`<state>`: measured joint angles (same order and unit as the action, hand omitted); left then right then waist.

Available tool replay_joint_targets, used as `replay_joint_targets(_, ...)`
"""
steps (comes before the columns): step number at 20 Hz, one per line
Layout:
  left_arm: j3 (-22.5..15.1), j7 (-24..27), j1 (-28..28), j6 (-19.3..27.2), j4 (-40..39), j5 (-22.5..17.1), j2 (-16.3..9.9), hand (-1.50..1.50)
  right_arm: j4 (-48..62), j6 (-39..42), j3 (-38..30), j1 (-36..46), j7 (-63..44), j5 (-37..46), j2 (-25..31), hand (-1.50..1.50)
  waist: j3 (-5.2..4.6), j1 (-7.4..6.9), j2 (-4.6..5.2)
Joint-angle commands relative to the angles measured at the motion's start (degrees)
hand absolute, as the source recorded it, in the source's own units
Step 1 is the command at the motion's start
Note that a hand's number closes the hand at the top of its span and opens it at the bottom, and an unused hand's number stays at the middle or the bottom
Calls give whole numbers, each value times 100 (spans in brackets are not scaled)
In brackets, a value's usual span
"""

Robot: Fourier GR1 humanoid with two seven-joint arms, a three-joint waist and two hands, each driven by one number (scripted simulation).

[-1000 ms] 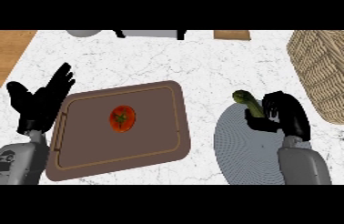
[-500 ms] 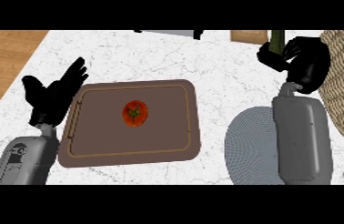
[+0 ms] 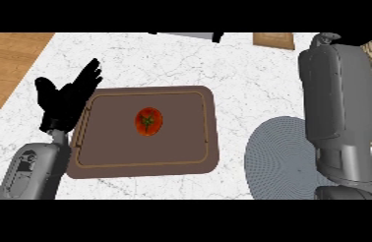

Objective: Pick the squash from the placemat and place it in the basket

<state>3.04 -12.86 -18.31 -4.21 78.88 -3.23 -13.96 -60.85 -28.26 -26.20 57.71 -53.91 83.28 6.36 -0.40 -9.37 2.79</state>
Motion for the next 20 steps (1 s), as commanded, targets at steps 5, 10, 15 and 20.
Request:
replay_joint_targets(5,-40,54,-99,85,-25,96,52,0,1426,-348,-334,1308,-1249,1319,714,150,19,89,32)
replay_joint_targets(10,-14,-34,-117,116,-37,61,84,0,2086,-262,-632,1701,-1474,1792,1182,150,24,118,43)
replay_joint_targets(15,178,-39,-31,13,15,-47,-125,0,2580,-133,-822,1744,-1805,2412,1627,150,29,176,13)
replay_joint_targets(20,141,-53,-8,97,-53,-1,-26,0,2928,-132,-1058,1889,-2068,2725,1780,150,36,297,-25)
